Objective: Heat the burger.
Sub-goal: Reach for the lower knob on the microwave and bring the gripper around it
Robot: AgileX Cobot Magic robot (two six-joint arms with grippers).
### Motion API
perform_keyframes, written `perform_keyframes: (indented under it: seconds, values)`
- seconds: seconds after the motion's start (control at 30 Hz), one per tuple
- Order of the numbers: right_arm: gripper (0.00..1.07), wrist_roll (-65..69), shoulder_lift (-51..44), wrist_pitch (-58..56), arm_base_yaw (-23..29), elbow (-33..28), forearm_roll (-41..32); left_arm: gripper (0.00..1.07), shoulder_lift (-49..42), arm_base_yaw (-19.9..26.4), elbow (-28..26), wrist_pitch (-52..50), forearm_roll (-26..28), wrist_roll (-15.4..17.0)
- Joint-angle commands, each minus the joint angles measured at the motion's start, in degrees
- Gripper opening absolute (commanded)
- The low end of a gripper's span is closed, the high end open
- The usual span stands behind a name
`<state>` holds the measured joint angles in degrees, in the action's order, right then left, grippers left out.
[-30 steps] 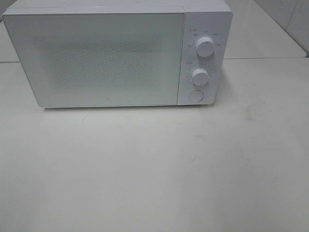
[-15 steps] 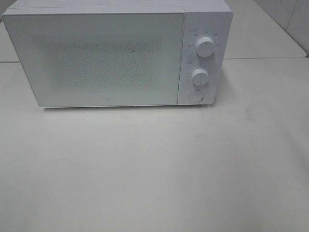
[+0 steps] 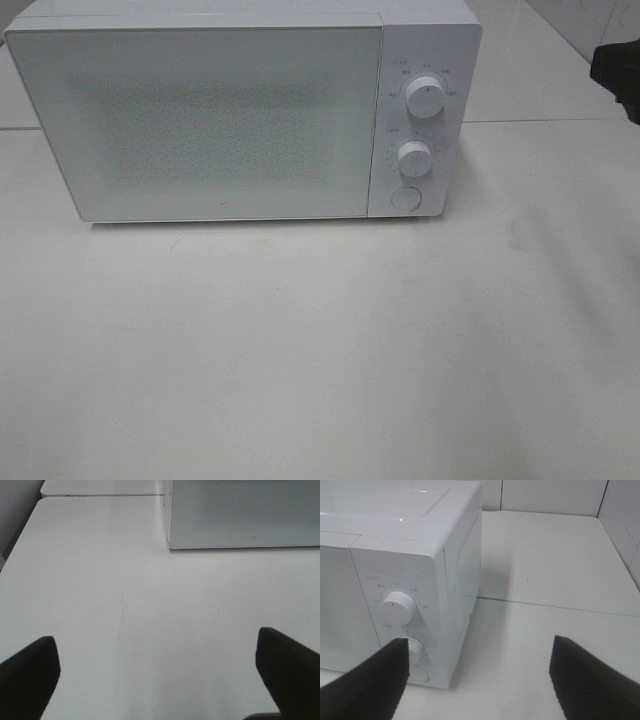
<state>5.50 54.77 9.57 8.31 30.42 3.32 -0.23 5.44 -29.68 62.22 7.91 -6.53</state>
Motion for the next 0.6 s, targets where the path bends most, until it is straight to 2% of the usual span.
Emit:
perform_keyframes:
  seconds: [0.03, 0.27, 0.33, 0.4, 0.43, 0.47, 0.5, 0.57, 0.6]
  values:
    - [0.76, 0.4, 3.6, 5.7, -0.2, 0.5, 0.3, 1.01, -1.5, 0.1, 0.0, -0.9, 0.3, 0.3]
    - [0.76, -2.5, 9.9, 20.5, -0.2, -2.9, -1.8, 1.01, -1.5, 0.1, 0.0, -0.9, 0.3, 0.3]
    - [0.76, -9.9, 13.3, 29.2, 0.0, -5.4, -9.4, 1.01, -1.5, 0.1, 0.0, -0.9, 0.3, 0.3]
    - [0.76, -11.6, 14.0, 30.9, 0.6, -6.1, -11.1, 1.01, -1.5, 0.1, 0.0, -0.9, 0.3, 0.3]
    - [0.76, -16.7, 15.6, 35.5, 2.6, -7.3, -16.3, 1.01, -1.5, 0.1, 0.0, -0.9, 0.3, 0.3]
    - [0.76, -16.7, 15.6, 35.5, 2.6, -7.3, -16.3, 1.01, -1.5, 0.1, 0.0, -0.9, 0.3, 0.3]
    - [0.76, -20.6, 17.0, 39.0, 5.4, -7.9, -21.5, 1.01, -1.5, 0.1, 0.0, -0.9, 0.3, 0.3]
    - [0.76, -22.2, 17.7, 40.5, 6.6, -8.2, -23.4, 1.01, -1.5, 0.1, 0.0, -0.9, 0.3, 0.3]
    - [0.76, -25.4, 19.5, 43.5, 9.5, -8.3, -27.7, 1.01, -1.5, 0.1, 0.0, -0.9, 0.3, 0.3]
